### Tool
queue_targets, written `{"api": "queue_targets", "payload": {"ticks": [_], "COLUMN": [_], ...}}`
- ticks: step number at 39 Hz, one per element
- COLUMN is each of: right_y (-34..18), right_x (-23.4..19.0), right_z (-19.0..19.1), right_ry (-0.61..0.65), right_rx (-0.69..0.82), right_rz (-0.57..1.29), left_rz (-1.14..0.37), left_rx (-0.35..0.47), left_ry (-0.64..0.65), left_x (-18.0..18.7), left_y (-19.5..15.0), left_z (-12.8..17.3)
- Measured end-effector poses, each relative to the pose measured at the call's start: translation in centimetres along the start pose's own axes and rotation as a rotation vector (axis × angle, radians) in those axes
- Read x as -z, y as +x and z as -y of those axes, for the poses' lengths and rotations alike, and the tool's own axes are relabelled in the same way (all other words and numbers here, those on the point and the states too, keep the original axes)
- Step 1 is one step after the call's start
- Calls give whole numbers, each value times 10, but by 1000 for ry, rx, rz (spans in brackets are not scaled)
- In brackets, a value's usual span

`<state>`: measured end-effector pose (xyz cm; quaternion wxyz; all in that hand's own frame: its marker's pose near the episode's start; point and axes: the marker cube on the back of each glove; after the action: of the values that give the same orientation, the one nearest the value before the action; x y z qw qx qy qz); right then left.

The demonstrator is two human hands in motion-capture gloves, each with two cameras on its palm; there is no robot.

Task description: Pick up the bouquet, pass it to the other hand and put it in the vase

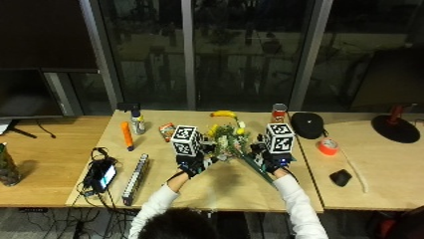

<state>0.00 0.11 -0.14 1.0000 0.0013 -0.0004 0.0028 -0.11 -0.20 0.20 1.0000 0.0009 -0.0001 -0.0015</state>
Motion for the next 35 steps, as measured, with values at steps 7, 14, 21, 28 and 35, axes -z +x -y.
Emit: {"api": "queue_targets", "payload": {"ticks": [7, 14, 21, 28, 35], "right_y": [1, -9, -13, 5, 35], "right_x": [4, 22, 42, 51, 35], "right_z": [-2, -5, -13, -12, 21], "right_ry": [-40, 76, 69, 39, -10], "right_rx": [15, 129, 90, 32, -54], "right_rz": [-2, -27, -60, -11, 43], "left_rz": [-1, -5, 3, 23, -36], "left_rx": [9, 14, 33, 0, -54], "left_ry": [-25, -11, -32, 1, 45], "left_x": [0, 4, 7, 13, 17], "left_y": [-2, -8, -17, -16, -13], "left_z": [-2, -4, -18, -34, -39]}}
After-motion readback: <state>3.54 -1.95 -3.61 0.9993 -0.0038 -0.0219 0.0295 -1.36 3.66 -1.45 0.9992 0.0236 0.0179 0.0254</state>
